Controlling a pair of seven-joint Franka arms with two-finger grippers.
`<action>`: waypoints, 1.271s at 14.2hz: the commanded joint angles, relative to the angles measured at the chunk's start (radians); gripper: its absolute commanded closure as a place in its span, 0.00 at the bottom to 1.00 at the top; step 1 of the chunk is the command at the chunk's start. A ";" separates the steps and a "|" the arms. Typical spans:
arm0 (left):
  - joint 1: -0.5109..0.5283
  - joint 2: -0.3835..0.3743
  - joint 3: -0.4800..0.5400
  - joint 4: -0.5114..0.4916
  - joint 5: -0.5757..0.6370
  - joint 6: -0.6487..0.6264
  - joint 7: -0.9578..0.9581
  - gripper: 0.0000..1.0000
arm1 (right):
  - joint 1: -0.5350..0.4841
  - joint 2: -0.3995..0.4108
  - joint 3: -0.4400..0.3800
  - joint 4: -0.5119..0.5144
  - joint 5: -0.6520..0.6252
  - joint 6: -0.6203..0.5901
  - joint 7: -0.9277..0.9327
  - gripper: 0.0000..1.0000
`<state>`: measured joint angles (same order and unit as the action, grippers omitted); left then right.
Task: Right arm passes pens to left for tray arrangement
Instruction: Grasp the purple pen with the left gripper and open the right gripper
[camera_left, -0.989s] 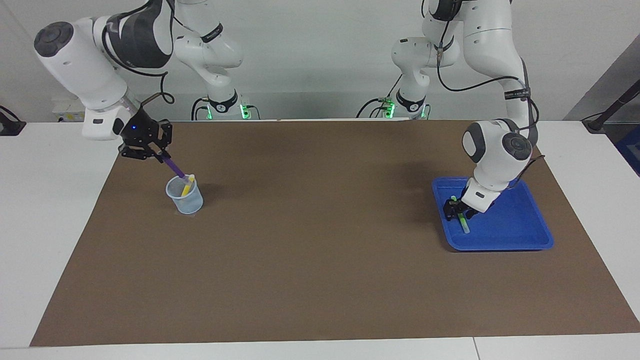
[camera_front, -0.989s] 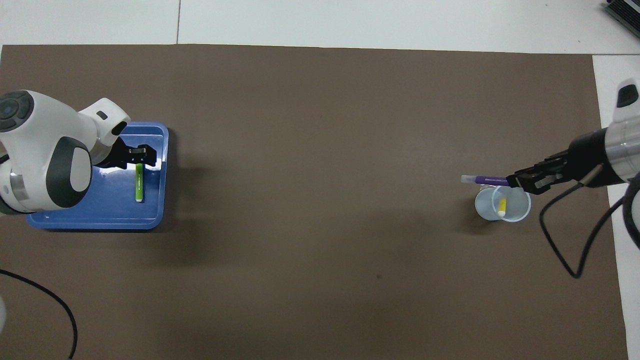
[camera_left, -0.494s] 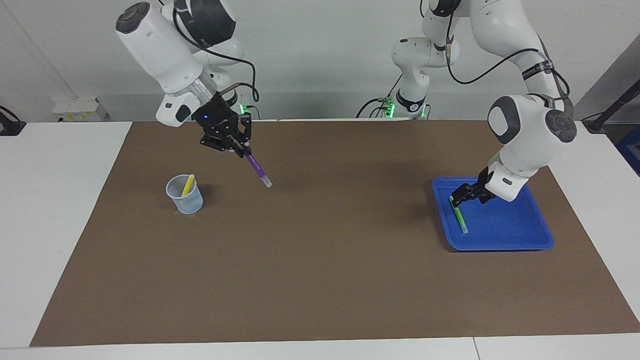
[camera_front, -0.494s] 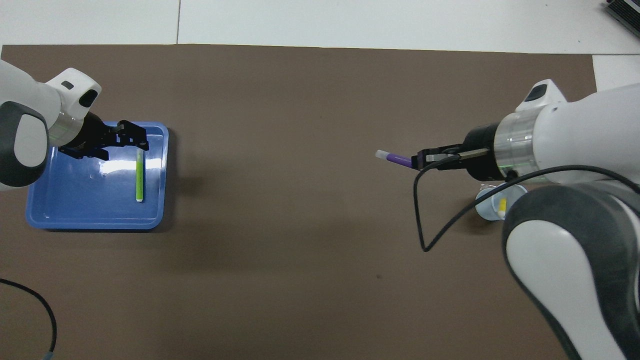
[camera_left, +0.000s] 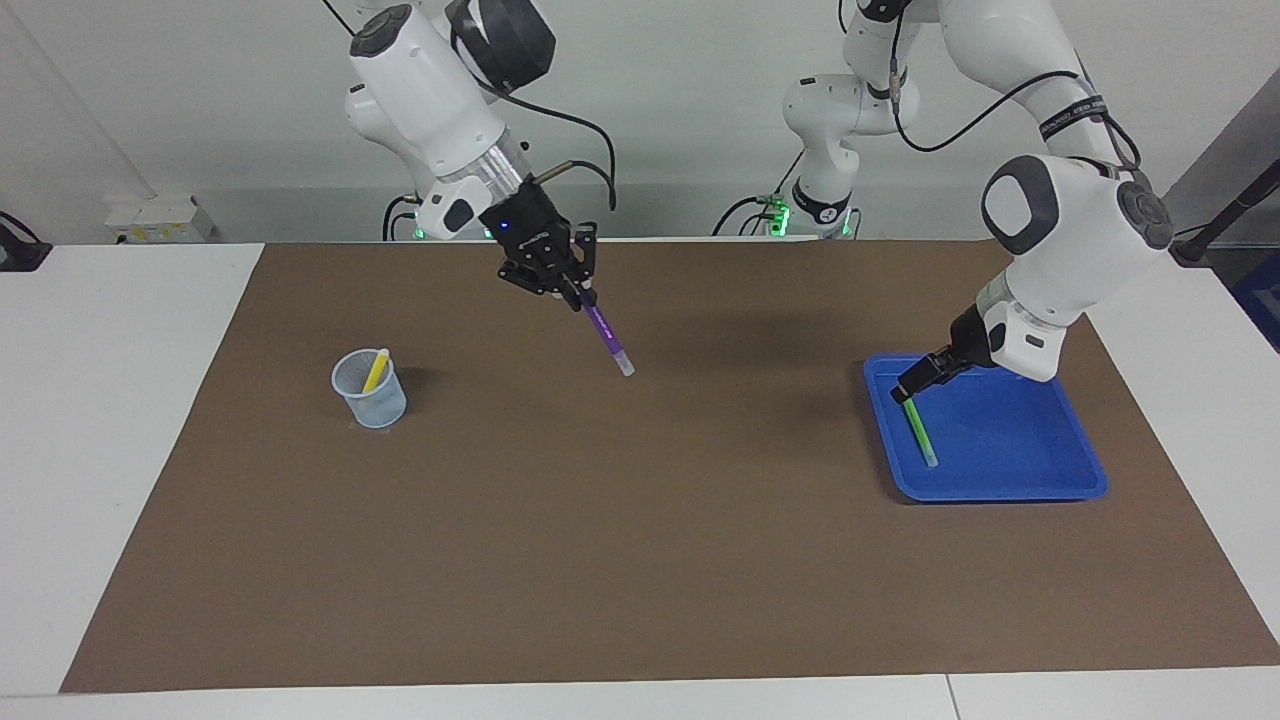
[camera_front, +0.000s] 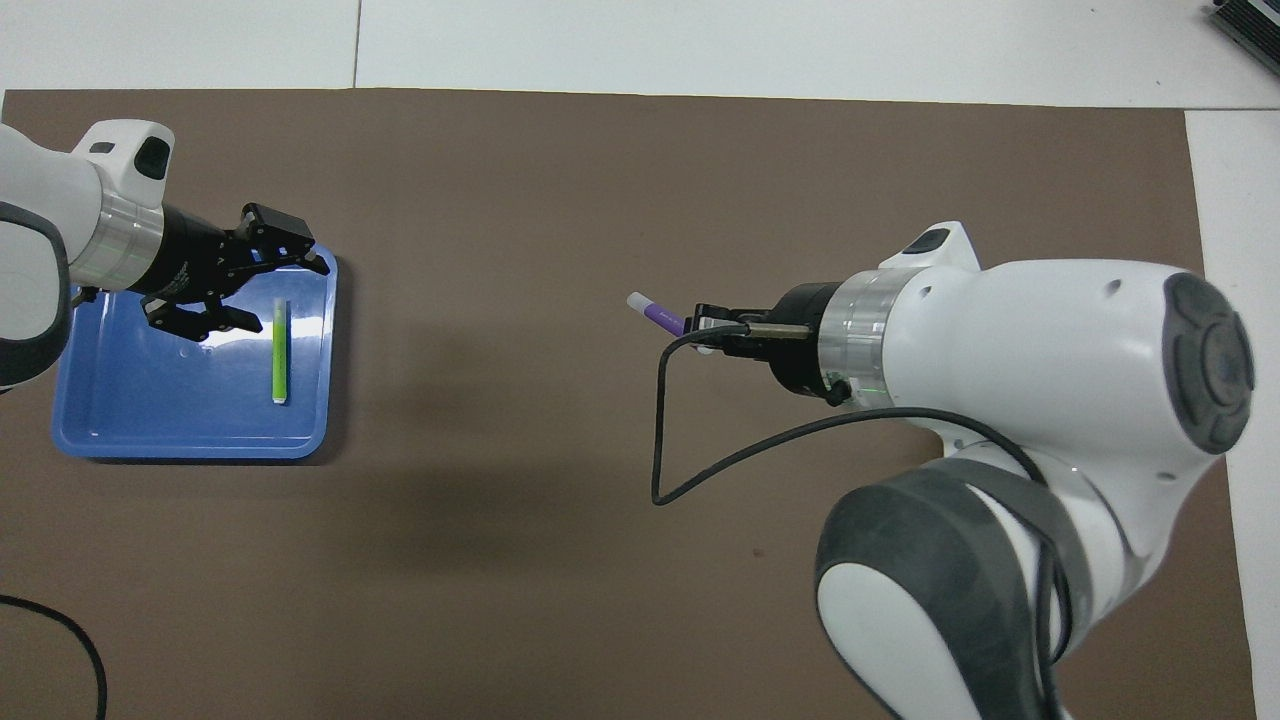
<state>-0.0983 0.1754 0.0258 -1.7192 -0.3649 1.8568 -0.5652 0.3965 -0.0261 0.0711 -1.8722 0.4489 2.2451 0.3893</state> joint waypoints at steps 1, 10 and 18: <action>-0.053 -0.039 0.002 -0.022 -0.040 -0.016 -0.189 0.00 | 0.060 0.023 -0.005 -0.021 0.027 0.083 0.051 1.00; -0.113 -0.094 -0.001 -0.111 -0.343 0.083 -0.591 0.00 | 0.208 0.129 -0.005 -0.021 0.027 0.323 0.218 1.00; -0.247 -0.157 -0.001 -0.296 -0.425 0.331 -0.670 0.00 | 0.219 0.133 -0.002 -0.009 0.053 0.327 0.233 1.00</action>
<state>-0.3294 0.0634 0.0135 -1.9667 -0.7724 2.1604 -1.2046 0.6099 0.1066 0.0706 -1.8842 0.4772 2.5592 0.6104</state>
